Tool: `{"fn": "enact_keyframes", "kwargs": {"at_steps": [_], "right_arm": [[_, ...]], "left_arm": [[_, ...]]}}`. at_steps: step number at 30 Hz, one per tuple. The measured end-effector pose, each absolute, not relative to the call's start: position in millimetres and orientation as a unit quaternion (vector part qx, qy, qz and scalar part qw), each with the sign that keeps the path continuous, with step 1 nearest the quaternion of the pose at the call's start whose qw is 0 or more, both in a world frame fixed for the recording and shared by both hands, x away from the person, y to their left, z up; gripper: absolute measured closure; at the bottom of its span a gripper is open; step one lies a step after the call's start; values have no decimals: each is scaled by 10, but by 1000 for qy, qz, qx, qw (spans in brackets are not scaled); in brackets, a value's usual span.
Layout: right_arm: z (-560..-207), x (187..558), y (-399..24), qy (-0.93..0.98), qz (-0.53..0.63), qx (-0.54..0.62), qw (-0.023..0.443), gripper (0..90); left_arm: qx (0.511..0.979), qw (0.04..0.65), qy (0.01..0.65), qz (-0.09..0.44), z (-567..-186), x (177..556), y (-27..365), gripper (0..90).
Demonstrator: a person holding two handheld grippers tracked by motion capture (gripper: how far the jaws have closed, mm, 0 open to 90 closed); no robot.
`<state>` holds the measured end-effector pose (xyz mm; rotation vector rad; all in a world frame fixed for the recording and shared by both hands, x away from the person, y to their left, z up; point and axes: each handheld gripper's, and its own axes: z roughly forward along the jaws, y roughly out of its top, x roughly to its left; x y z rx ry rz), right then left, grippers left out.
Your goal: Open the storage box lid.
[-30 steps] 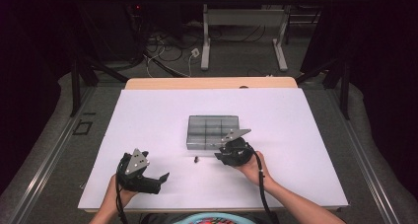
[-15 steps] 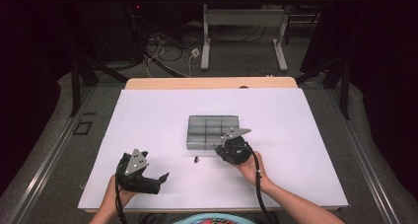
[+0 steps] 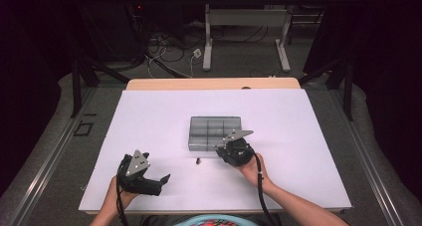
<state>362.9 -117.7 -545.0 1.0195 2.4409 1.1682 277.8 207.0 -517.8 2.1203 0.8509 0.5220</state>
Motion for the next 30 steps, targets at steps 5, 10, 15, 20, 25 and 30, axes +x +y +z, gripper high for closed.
{"fn": "enact_keyframes", "kwargs": {"at_steps": [5,10,15,20,25,30], "right_arm": [[-5455,3621,-1191,835,405,351,125,830],[-5449,3624,-1194,837,404,350,119,834],[-5468,3625,-1189,836,408,346,124,837],[-5444,3617,-1204,831,419,345,123,838],[-5405,3613,-1213,828,427,342,124,839],[-5382,3603,-1218,824,433,341,130,838]], "left_arm": [[834,388,334,203,-5166,2763,2072,0],[833,390,335,205,-5175,2772,2065,0],[834,389,333,205,-5163,2763,2069,0],[832,392,332,209,-5162,2761,2067,0],[834,390,332,205,-5164,2764,2063,0],[833,391,331,208,-5162,2757,2059,0]]}}
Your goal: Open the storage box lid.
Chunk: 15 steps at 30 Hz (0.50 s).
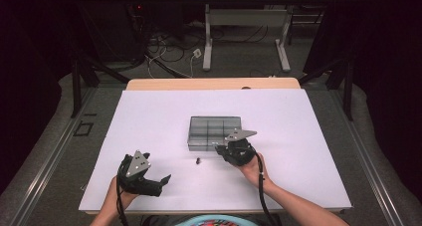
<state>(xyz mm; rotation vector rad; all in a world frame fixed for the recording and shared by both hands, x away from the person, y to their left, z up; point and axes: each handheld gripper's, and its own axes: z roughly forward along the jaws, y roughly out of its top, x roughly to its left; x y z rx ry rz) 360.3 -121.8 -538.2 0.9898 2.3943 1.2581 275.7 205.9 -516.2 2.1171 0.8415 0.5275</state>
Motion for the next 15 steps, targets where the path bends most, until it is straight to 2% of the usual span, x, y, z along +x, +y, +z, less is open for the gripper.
{"fn": "enact_keyframes", "kwargs": {"at_steps": [15], "right_arm": [[-5322,3612,-1243,821,440,339,133,837]], "left_arm": [[832,391,335,205,-5174,2770,2056,0]]}}
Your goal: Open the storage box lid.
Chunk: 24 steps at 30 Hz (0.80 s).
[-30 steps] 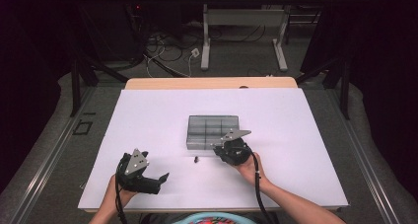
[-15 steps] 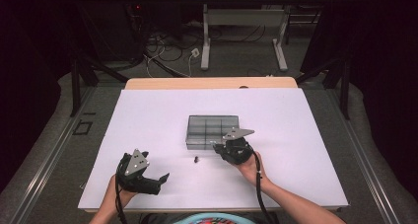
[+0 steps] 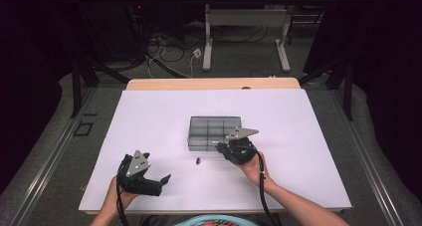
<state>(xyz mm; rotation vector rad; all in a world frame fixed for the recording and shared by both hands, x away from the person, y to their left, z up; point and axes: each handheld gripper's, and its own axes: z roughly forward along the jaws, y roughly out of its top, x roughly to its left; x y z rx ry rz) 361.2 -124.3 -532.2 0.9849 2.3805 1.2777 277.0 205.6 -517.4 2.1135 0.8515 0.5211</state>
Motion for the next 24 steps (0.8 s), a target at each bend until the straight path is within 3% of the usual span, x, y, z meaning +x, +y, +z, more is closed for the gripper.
{"fn": "enact_keyframes", "kwargs": {"at_steps": [24], "right_arm": [[-5269,3611,-1244,817,450,327,151,838]], "left_arm": [[835,384,333,210,-5166,2778,2044,0]]}}
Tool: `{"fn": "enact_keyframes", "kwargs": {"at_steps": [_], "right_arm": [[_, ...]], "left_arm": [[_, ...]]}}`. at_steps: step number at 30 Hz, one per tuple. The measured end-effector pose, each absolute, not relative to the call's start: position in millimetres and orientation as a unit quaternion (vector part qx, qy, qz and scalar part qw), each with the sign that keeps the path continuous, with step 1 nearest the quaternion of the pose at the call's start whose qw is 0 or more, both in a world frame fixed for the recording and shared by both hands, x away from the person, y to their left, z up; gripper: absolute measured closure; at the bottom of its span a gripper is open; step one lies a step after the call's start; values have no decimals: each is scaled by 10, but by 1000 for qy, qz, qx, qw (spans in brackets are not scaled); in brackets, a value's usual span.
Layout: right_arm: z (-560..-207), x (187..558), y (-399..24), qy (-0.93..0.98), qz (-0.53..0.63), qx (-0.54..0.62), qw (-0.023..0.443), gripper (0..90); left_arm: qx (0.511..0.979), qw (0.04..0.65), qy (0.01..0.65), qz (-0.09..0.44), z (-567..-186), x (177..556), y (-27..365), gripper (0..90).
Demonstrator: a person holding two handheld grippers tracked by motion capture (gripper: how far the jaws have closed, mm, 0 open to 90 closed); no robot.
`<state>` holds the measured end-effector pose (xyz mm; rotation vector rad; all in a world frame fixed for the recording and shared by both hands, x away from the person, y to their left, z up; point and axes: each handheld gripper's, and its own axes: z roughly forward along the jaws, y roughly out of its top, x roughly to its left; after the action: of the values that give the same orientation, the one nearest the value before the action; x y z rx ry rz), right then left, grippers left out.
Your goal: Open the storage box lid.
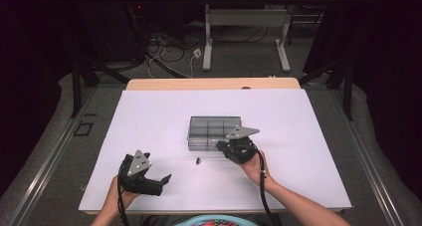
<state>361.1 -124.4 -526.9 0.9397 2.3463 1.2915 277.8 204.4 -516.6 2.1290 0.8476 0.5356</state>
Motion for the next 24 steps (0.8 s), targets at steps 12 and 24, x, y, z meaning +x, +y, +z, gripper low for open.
{"fn": "enact_keyframes", "kwargs": {"at_steps": [12,24], "right_arm": [[-5259,3611,-1241,819,448,323,155,839],[-5244,3640,-1226,817,453,323,154,835]], "left_arm": [[835,373,352,202,-5079,2984,1822,0],[855,323,359,188,-5061,3571,1384,60]]}}
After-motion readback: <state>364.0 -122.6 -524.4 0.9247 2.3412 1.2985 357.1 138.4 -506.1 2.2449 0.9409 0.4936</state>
